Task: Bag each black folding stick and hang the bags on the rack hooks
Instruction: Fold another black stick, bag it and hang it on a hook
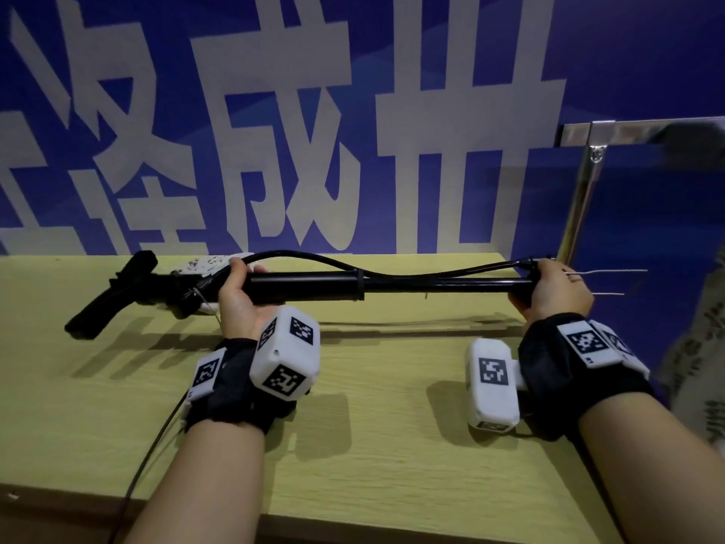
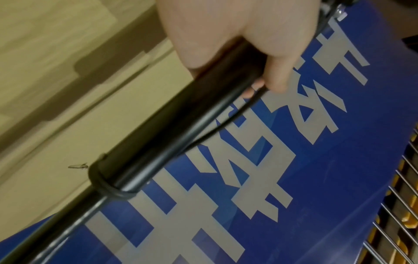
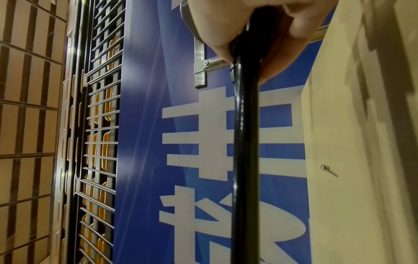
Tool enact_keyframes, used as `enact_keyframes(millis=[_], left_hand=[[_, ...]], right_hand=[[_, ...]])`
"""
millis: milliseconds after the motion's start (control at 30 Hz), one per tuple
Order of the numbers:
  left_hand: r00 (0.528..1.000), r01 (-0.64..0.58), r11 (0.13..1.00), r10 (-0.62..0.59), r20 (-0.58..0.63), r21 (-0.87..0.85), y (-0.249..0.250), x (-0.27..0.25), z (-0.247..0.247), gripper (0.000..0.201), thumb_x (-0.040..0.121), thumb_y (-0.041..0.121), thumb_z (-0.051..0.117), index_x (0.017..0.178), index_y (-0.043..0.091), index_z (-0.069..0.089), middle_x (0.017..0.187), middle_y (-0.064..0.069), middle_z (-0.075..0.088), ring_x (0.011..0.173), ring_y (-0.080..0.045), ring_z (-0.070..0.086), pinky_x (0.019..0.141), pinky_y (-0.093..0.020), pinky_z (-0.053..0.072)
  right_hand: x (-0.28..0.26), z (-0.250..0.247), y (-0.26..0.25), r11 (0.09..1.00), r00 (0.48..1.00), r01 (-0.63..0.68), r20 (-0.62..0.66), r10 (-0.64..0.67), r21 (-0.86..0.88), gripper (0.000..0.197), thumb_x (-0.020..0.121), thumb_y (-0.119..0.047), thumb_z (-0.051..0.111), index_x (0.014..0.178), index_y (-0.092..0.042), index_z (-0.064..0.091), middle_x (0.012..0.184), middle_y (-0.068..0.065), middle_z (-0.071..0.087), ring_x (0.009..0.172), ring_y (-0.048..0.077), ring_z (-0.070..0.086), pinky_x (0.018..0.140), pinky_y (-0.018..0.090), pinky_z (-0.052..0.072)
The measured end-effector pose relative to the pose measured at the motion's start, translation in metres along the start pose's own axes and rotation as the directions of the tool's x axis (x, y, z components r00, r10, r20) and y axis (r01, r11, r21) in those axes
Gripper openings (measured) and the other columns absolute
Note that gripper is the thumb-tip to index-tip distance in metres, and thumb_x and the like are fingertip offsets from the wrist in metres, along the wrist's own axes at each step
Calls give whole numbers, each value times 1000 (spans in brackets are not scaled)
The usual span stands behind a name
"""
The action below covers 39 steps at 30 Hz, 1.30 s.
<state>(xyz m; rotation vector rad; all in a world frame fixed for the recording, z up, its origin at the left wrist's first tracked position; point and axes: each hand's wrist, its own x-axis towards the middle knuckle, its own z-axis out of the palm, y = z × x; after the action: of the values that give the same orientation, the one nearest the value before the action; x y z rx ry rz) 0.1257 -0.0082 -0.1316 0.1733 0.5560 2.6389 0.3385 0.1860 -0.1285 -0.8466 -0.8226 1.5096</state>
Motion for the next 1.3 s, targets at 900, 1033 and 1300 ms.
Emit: enact_keyframes(millis=[900,1033,1300], left_hand=[[963,-97,994,105,-246,43,-9,-4,2,35,89,14,47,59,18,30,52,6,37,38,-8,40,43,-12,39],[967,-51,996,66,-245,70,-13,-2,0,33,89,17,48,61,17,31,56,5,40,45,-11,42,49,-18,42],[977,-40,998,51,-206,57,-19,-8,8,37,91,12,44,57,16,32,34,8,40,28,-8,41,38,-9,39]], right_hand=[[-15,12,14,997,996,-79,-50,78,-27,16,89,-9,57,94,-23,64,108,6,63,96,24,61,61,32,53],[-16,12,18,996,993,-90,-79,89,-18,18,88,-7,57,98,-20,66,104,6,62,93,25,60,51,31,50],[-22,17,21,994,994,-110,-8,110,-26,21,89,-6,56,102,-20,64,116,10,61,99,28,59,54,31,52]])
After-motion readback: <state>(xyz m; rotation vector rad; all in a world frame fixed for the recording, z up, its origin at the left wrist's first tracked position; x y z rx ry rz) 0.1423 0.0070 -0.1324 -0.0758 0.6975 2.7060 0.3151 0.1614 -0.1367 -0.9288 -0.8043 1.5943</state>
